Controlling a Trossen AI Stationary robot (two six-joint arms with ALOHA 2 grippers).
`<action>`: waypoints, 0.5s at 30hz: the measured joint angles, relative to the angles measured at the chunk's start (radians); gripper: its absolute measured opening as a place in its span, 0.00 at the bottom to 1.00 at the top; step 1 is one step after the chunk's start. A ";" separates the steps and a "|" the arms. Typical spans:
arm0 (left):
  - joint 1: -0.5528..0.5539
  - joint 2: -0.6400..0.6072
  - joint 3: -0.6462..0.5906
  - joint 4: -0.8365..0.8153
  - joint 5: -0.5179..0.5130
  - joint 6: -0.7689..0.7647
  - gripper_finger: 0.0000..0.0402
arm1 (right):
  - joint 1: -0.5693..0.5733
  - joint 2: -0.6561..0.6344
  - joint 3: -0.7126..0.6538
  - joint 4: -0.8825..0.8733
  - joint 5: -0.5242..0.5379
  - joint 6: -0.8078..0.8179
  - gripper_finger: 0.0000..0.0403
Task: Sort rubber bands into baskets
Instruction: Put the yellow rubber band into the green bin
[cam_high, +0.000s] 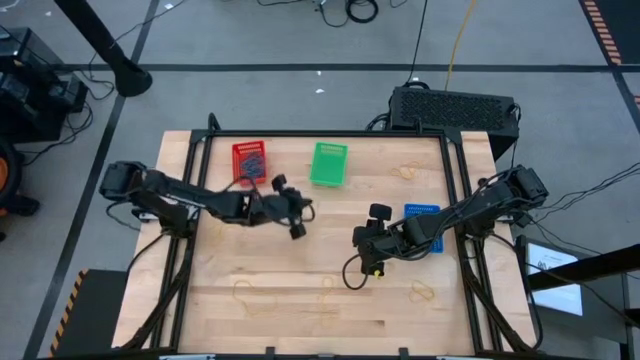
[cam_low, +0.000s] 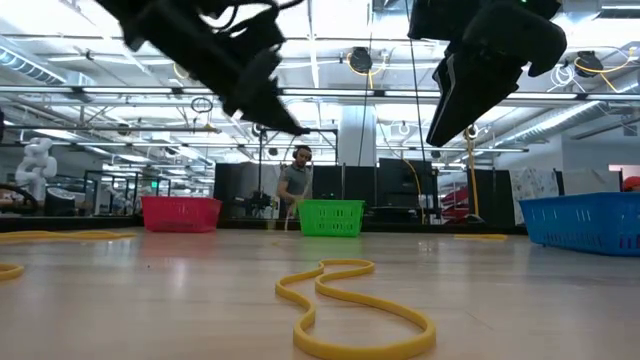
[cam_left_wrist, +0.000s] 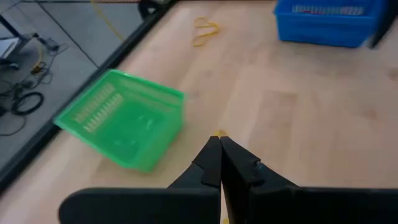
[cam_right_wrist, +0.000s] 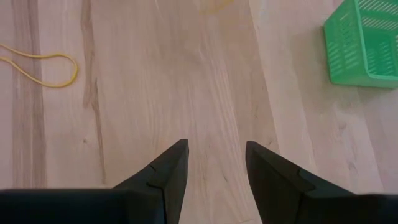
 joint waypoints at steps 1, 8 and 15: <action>0.021 -0.013 0.003 -0.012 0.009 0.018 0.00 | 0.000 0.000 0.000 0.000 0.000 0.000 0.38; 0.182 -0.039 0.106 0.003 0.112 0.115 0.00 | 0.000 0.000 0.000 0.007 -0.001 -0.019 0.38; 0.353 -0.015 0.192 0.006 0.225 0.136 0.00 | 0.000 0.000 0.000 0.018 0.000 -0.027 0.38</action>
